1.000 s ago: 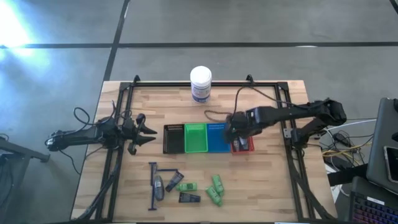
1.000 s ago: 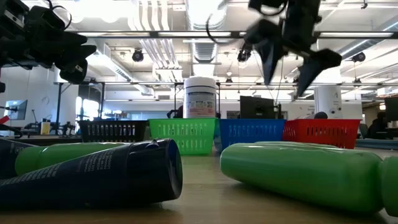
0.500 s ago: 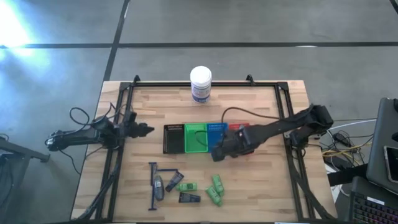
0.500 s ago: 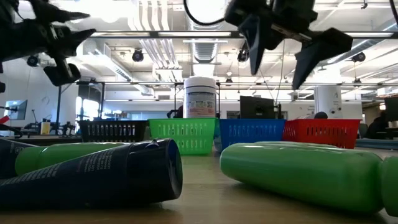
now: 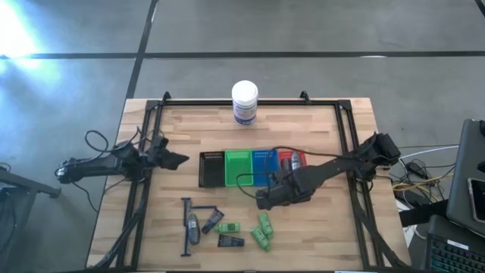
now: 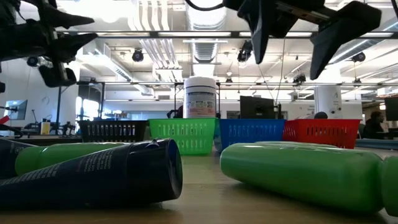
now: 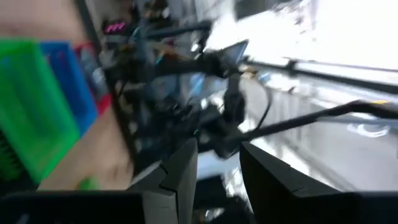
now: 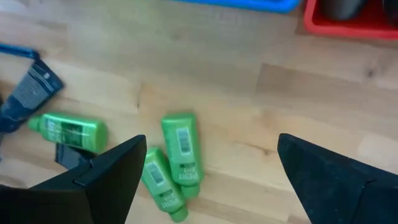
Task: Pick & Place Travel size toiletries
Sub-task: Put the black deodorant into the red bin
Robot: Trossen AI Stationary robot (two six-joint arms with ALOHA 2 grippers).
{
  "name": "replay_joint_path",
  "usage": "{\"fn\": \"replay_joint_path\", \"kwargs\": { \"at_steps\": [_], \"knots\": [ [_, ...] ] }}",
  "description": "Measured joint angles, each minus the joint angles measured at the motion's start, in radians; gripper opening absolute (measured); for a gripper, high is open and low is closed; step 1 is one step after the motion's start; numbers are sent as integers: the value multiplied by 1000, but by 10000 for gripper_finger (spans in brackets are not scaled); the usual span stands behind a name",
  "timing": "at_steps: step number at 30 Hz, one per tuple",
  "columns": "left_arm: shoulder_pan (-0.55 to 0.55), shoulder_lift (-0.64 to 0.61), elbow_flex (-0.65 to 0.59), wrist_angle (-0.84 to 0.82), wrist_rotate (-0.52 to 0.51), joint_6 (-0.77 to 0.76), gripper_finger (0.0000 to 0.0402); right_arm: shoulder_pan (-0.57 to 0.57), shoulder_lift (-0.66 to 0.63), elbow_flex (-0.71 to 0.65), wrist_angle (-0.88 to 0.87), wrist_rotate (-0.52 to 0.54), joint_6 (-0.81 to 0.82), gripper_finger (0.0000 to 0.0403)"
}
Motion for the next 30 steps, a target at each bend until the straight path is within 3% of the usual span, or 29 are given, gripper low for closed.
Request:
{"fn": "replay_joint_path", "kwargs": {
  "at_steps": [7, 13, 19, 25, 30],
  "knots": [
    [-93, 115, 224, -457, 6, 124, 126, 7, -6, 0, -61, 0, -77, 349],
    [-215, 357, 435, -760, -37, 215, 126, 12, -11, 0, -68, -25, -219, 353],
    [-403, 684, 579, -801, -13, 361, 126, 35, -12, -1, -75, -27, -438, 363],
    [-624, 981, 728, -810, -38, 764, 126, 55, -12, -1, -77, -27, -630, 363],
    [-709, 1183, 852, -852, -41, 1063, 126, 58, -12, -1, -76, -26, -711, 364]
  ]
}}
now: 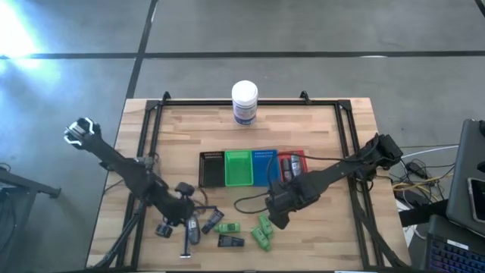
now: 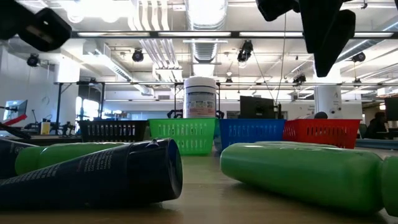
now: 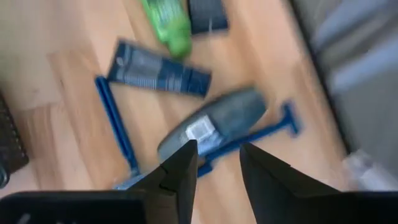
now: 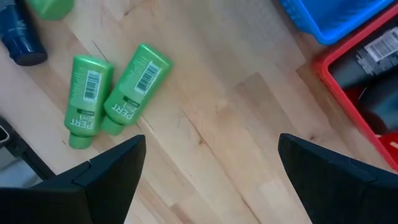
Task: Pick & Place Travel size toiletries
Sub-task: Put the black deodorant into the red bin
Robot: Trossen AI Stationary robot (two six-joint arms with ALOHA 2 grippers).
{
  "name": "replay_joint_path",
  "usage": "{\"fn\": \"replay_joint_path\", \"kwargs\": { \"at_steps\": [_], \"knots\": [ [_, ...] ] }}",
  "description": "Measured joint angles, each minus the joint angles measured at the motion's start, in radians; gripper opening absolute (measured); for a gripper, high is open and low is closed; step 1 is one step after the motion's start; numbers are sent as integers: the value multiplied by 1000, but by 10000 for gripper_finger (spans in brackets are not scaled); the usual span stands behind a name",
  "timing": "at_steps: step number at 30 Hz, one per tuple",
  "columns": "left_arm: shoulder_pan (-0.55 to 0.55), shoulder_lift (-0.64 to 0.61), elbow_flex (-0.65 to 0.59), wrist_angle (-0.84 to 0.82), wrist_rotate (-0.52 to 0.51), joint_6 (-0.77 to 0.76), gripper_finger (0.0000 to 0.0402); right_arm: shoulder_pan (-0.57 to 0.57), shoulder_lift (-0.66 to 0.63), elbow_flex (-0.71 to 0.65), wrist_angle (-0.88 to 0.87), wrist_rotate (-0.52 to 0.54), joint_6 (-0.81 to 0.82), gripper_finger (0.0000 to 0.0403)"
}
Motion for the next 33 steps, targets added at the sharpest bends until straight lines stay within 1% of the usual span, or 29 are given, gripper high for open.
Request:
{"fn": "replay_joint_path", "kwargs": {
  "at_steps": [4, 8, 10, 12, 17, 20, 23, 30, 33],
  "knots": [
    [-17, 115, 118, -66, -7, 121, 126, 0, 0, 0, 0, 0, -22, 364],
    [-17, 190, 183, -156, -64, 313, 140, 0, 0, 0, 0, 0, -24, 364],
    [-17, 197, 199, -195, -104, 431, 155, 0, 0, 0, 0, 0, -23, 364],
    [-13, 201, 196, -204, -115, 550, 176, 0, 0, 0, 0, 0, -15, 364],
    [-13, 203, 157, -182, -60, 783, 235, 0, 0, 0, -1, -6, -5, 364],
    [-14, 226, 126, -137, -20, 839, 260, 0, 0, 0, 0, -8, -1, 364],
    [-21, 258, 117, -90, -9, 871, 273, 0, 0, 0, -1, -8, 6, 364],
    [-22, 326, 110, -36, -8, 898, 273, -1, 0, 0, -1, -8, 21, 364],
    [-26, 344, 109, 11, 23, 887, 273, -1, 0, 0, -1, -8, 21, 364]
  ]
}}
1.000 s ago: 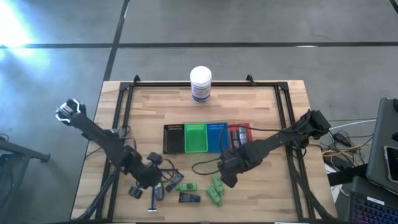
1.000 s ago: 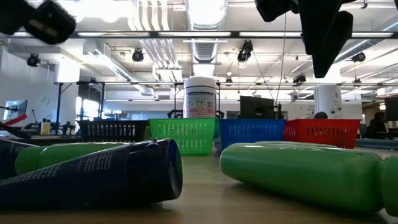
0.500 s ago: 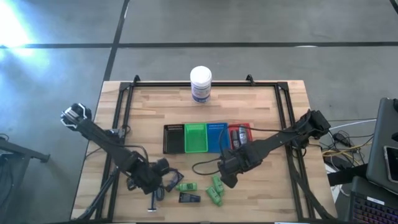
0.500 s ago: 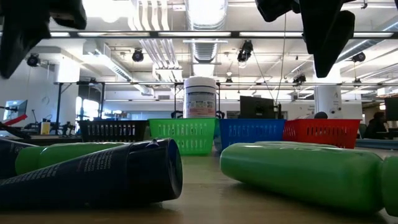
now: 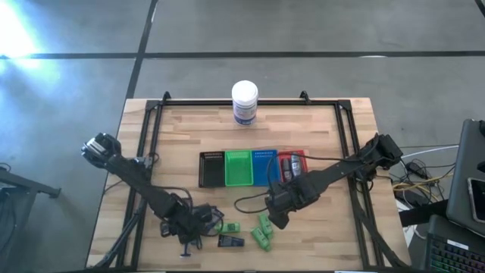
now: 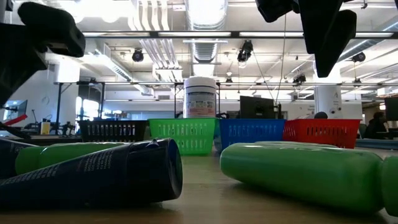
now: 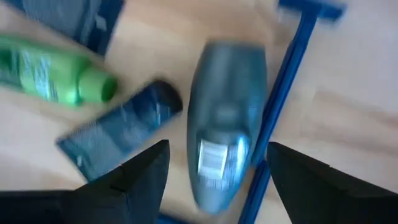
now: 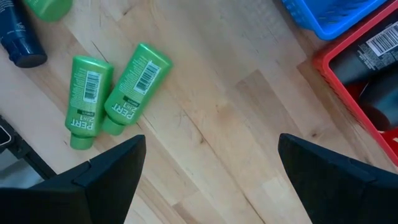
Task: Pick & Place Travel size toiletries
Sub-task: Put the black deodorant into the red bin
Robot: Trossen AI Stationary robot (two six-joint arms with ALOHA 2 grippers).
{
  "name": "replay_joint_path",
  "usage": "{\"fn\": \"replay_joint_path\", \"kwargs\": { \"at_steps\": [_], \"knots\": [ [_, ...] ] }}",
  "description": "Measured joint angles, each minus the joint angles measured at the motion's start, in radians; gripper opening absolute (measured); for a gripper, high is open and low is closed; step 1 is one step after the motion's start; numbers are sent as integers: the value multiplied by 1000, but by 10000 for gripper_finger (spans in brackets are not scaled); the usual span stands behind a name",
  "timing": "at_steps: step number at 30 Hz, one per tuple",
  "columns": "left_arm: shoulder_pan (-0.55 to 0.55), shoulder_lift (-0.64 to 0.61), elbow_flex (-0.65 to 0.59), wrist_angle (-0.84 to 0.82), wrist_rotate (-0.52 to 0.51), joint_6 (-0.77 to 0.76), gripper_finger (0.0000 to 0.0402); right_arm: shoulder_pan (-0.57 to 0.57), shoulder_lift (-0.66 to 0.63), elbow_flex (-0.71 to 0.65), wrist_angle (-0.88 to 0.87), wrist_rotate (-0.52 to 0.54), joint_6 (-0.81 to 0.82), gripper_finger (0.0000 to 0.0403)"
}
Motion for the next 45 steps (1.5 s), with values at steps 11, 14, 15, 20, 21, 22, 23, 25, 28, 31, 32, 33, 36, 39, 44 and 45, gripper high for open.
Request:
{"fn": "replay_joint_path", "kwargs": {
  "at_steps": [11, 14, 15, 20, 21, 22, 23, 25, 28, 31, 32, 33, 36, 39, 44, 45],
  "knots": [
    [-1, 93, 0, 81, 37, -24, 273, 0, 0, 0, 0, 0, 0, 364],
    [0, 110, 1, 96, 37, -37, 273, 0, 0, 0, 0, 0, 0, 364],
    [0, 114, 1, 103, 37, -47, 273, 0, 0, -1, 0, 0, 0, 364],
    [7, 113, 1, 104, 37, -107, 273, 0, 0, -2, 0, 0, -1, 364],
    [9, 113, 1, 104, 37, -121, 271, 0, 0, -2, -1, 0, -1, 364],
    [12, 113, 0, 104, 37, -129, 269, 0, 0, -2, 0, 0, -3, 364],
    [14, 115, 0, 104, 37, -134, 265, 0, 0, -2, 0, 0, -8, 364],
    [18, 120, 0, 104, 37, -136, 252, 0, 0, -3, 0, 0, -13, 364],
    [22, 125, 0, 104, 40, -136, 227, 0, 0, -3, 0, 0, -19, 364],
    [23, 127, 0, 104, 47, -136, 213, 4, 0, -3, -1, 0, -20, 364],
    [23, 128, 0, 104, 47, -135, 213, 7, 0, -3, -1, 1, -21, 364],
    [23, 128, 0, 104, 47, -136, 213, 13, 0, -3, -1, 1, -23, 364],
    [23, 121, 0, 102, 46, -137, 213, 38, 0, -3, -1, 1, -23, 364],
    [23, 108, -2, 88, 45, -141, 213, 67, 0, -3, 0, 1, -23, 364],
    [23, 100, -1, 36, 45, -155, 213, 94, 0, -3, -1, 0, -60, 364],
    [23, 98, 3, 20, 45, -158, 213, 96, 0, -3, -1, -5, -79, 364]
  ]
}}
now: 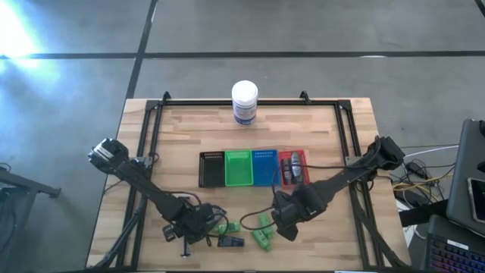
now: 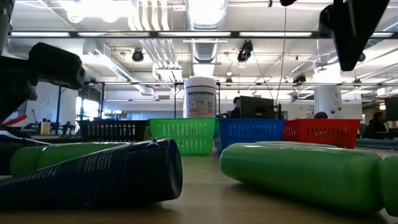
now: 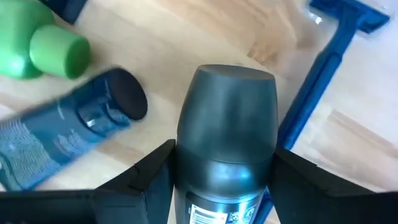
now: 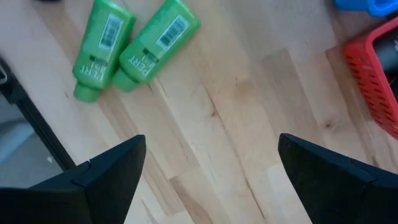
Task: Pick & Place Travel size toiletries
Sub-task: Put the black deodorant into the red bin
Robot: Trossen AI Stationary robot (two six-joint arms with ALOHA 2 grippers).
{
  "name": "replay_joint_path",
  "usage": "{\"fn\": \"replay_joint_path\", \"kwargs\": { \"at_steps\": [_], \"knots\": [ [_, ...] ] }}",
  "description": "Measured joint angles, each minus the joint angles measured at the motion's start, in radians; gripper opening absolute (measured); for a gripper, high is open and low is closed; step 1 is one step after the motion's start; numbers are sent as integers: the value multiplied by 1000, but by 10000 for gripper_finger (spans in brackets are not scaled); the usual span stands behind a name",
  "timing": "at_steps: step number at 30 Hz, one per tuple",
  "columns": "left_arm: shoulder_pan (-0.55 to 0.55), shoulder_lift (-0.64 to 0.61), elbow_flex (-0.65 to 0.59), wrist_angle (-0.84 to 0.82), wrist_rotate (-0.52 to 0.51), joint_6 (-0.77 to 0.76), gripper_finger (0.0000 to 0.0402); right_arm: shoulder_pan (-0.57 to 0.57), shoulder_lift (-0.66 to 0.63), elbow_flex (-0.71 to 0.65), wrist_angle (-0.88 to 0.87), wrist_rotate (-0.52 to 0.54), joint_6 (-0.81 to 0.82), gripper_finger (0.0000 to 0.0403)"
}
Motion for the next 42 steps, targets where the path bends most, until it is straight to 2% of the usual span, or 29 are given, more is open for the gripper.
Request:
{"fn": "replay_joint_path", "kwargs": {
  "at_steps": [6, 9, 12, 23, 27, 30, 31, 33, 37, 42],
  "knots": [
    [7, -4, 56, -48, -1, -44, 213, 0, 0, 27, 10, 10, 59, 364],
    [19, -14, 94, -65, -1, -81, 213, 19, -7, 70, 75, 88, 3, 364],
    [33, -35, 106, -83, -1, -101, 213, 27, -46, 105, 157, 117, -74, 364],
    [125, -133, 134, -74, -9, -281, 213, 8, -370, 129, 387, 123, -296, 364],
    [160, -144, 174, -62, -42, -338, 213, 6, -502, 128, 270, 121, -306, 364],
    [187, -144, 212, -42, -52, -364, 213, 8, -589, 121, 194, 131, -154, 364],
    [197, -144, 222, -33, -53, -372, 213, 20, -612, 110, 215, 145, -169, 364],
    [214, -144, 239, -15, -53, -386, 213, 47, -656, 64, 352, 138, -291, 364],
    [253, -143, 259, 34, -53, -436, 213, 48, -749, -136, 730, -32, -502, 364],
    [288, -143, 261, 99, -68, -499, 213, 44, -858, -491, 1096, -63, -533, 364]
  ]
}}
